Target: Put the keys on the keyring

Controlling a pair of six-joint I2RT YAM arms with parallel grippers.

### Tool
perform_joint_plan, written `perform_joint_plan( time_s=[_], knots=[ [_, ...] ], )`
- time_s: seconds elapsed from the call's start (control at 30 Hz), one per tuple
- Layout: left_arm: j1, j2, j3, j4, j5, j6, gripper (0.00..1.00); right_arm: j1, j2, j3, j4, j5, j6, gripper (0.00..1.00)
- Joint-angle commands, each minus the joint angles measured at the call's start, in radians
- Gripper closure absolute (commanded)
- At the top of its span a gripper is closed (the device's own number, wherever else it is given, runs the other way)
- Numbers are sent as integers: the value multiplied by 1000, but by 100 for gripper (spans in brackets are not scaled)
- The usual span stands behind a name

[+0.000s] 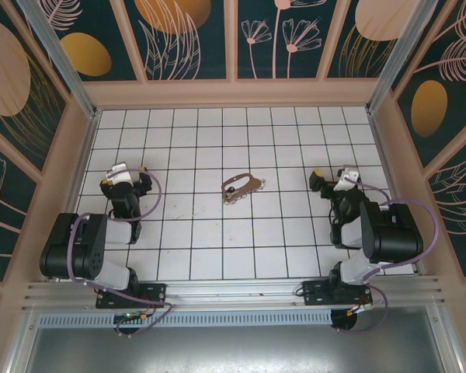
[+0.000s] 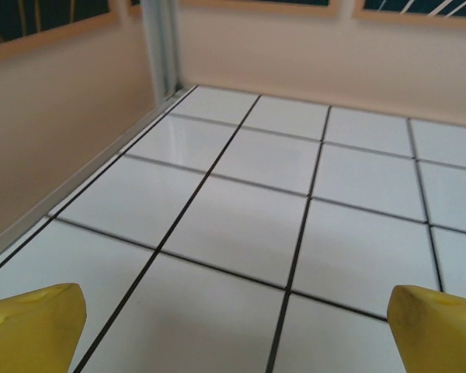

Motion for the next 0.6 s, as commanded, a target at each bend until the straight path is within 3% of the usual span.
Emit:
perform_joint_plan(
  time_s=[0.0,0.2,0.57],
  knots=[
    [11,41,-39,226,79,34,1,15,-2,31,-44,99,5,1],
    [11,26,-31,179,80,36,1,24,-1,39,-57,33,-31,1],
    [12,26,-31,181,80,36,1,30,-2,37,-53,57,-29,1]
  ],
)
